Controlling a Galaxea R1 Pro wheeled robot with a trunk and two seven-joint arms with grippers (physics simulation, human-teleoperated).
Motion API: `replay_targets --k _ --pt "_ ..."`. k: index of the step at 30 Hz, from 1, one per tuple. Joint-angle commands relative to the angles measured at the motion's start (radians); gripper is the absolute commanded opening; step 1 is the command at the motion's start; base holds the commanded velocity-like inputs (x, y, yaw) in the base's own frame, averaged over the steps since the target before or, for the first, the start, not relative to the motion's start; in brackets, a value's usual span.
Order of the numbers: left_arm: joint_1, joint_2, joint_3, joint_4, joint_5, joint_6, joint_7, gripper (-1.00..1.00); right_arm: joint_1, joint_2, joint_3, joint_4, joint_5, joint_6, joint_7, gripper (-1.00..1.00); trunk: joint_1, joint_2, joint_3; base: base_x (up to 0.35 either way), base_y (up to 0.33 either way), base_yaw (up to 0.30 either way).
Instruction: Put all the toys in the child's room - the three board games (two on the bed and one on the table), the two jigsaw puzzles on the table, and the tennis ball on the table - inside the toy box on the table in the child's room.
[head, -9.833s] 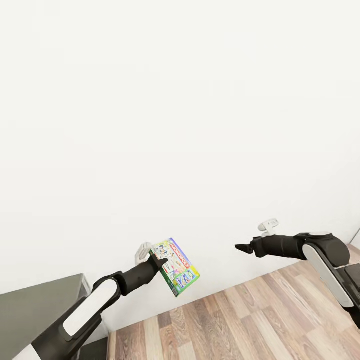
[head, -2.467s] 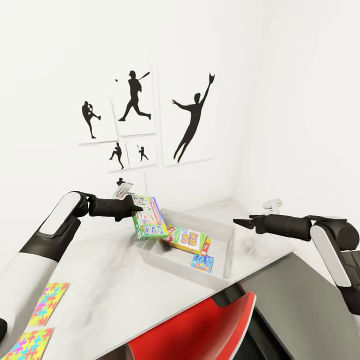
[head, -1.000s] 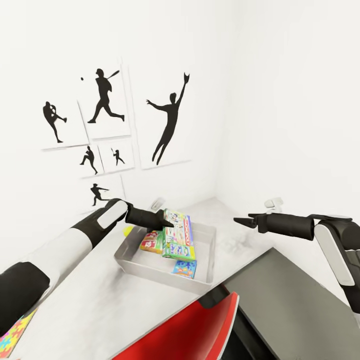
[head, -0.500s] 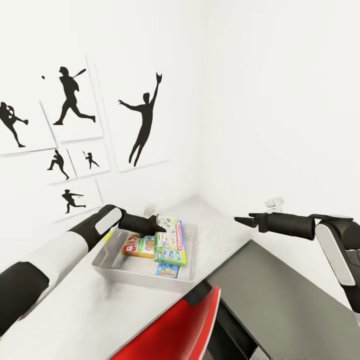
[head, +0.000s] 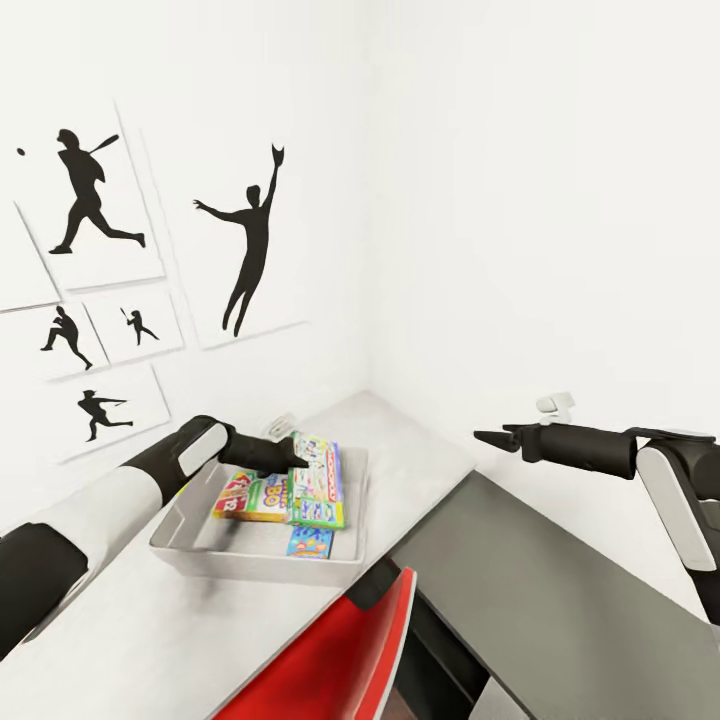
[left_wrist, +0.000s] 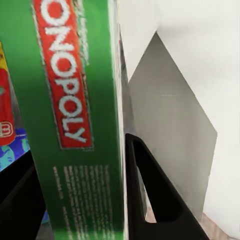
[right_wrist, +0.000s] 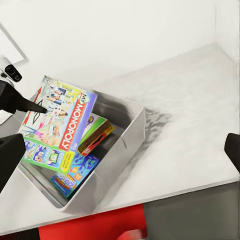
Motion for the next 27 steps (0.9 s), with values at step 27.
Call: replay_targets --k 27 --pt "0.020 0.011 -0.007 0.000 -0.051 -0.032 -0.010 -1.00 -0.004 0.000 -0.031 0.000 0.004 0.005 0.007 1.00 0.001 -0.002 -0.033 0.000 0.000 -0.002"
